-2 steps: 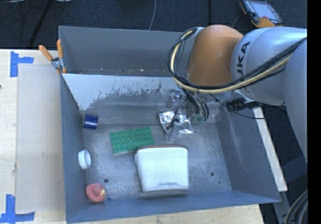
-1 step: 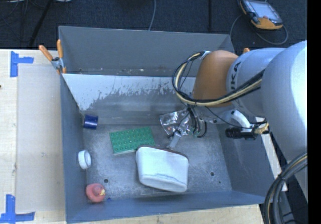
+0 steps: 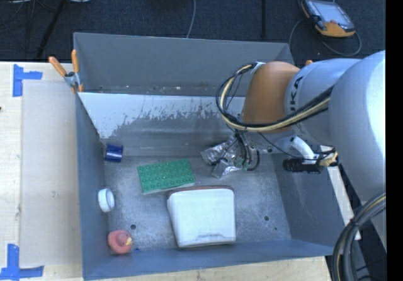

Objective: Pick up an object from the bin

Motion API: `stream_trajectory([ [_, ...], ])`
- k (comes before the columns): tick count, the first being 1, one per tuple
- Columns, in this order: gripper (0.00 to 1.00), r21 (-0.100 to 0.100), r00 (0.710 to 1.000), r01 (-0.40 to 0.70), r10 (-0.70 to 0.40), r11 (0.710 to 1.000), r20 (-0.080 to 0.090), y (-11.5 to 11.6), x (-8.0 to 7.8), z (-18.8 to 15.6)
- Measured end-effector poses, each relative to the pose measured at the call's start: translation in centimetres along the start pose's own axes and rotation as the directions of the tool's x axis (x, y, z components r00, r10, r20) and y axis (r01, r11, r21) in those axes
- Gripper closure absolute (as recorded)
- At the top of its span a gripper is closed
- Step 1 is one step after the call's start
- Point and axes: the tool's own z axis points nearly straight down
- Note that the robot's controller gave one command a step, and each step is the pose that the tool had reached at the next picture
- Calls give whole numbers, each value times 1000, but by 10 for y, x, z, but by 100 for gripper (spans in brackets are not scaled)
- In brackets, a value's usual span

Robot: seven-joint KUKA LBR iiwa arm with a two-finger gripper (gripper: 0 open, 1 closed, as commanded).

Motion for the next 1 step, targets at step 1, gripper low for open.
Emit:
stream_trajectory([
  [1, 100, -3, 1000, 18, -18, 1000, 5, 3, -1, -129],
])
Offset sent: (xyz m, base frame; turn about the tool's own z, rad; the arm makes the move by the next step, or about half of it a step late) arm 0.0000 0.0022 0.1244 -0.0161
